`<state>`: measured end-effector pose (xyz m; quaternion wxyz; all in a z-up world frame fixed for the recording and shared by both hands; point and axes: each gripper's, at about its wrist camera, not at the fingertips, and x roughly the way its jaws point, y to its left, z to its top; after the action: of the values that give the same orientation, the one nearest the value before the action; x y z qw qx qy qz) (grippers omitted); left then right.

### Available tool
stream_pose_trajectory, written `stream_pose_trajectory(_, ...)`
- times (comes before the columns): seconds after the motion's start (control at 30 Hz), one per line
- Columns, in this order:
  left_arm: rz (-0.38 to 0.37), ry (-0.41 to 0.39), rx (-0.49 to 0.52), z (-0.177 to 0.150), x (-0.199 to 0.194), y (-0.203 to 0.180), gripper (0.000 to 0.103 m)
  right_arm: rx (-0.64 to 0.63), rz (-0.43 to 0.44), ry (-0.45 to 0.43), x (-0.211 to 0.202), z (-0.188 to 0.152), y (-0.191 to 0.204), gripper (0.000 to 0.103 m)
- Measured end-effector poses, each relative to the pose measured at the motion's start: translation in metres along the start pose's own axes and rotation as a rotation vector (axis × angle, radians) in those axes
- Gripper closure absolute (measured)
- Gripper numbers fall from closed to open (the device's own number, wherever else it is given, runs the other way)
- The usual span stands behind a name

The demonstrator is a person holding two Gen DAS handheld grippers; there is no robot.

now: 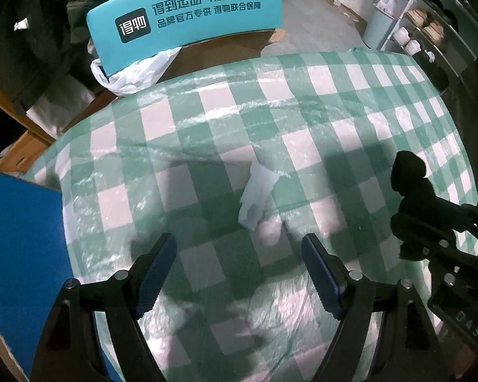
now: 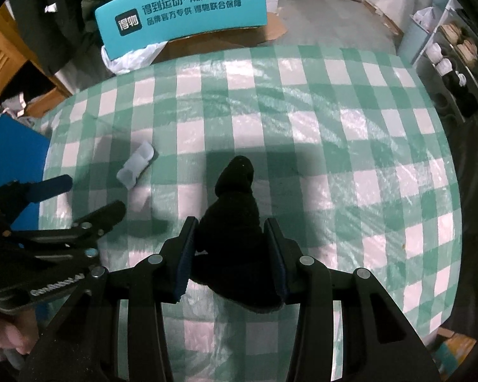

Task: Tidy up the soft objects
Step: 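Lower the left tool onto the small white item and close on it, then lift the black sock and white item with both tools over the shoebox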

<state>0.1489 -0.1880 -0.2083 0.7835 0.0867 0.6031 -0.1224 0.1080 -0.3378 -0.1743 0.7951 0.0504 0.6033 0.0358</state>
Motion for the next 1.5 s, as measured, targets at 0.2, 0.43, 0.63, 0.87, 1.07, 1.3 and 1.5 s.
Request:
stream_pose_trajectory(0.2,-0.007,0.01,-0.006,0.013,0.012,0.0,0.021,0.009,-0.023,-0.016,0.0,0.009,-0.004,0.061)
stream_pose_trajectory(0.43,-0.011,0.013,-0.009,0.023,0.024,0.001,0.021,0.027,-0.02,-0.012,0.006,0.015,-0.012,0.061)
stream_pose_trajectory(0.63,-0.021,0.002,-0.011,0.03,0.03,0.0,0.021,0.043,-0.017,-0.003,0.011,0.018,-0.016,0.061)
stream_pose_trajectory(0.87,-0.034,-0.006,0.005,0.036,0.035,-0.003,0.022,0.05,-0.011,0.001,0.013,0.02,-0.018,0.061)
stream_pose_trajectory(1.07,-0.029,-0.005,0.019,0.035,0.037,-0.005,0.028,0.06,-0.007,0.0,0.014,0.021,-0.019,0.061)
stream_pose_trajectory(1.3,-0.003,-0.02,0.042,0.033,0.032,-0.001,0.065,0.063,-0.006,0.003,0.014,0.022,-0.018,0.061)
stream_pose_trajectory(1.5,-0.038,-0.009,0.033,0.03,0.03,0.002,0.081,0.056,-0.004,-0.002,0.013,0.022,-0.015,0.061)
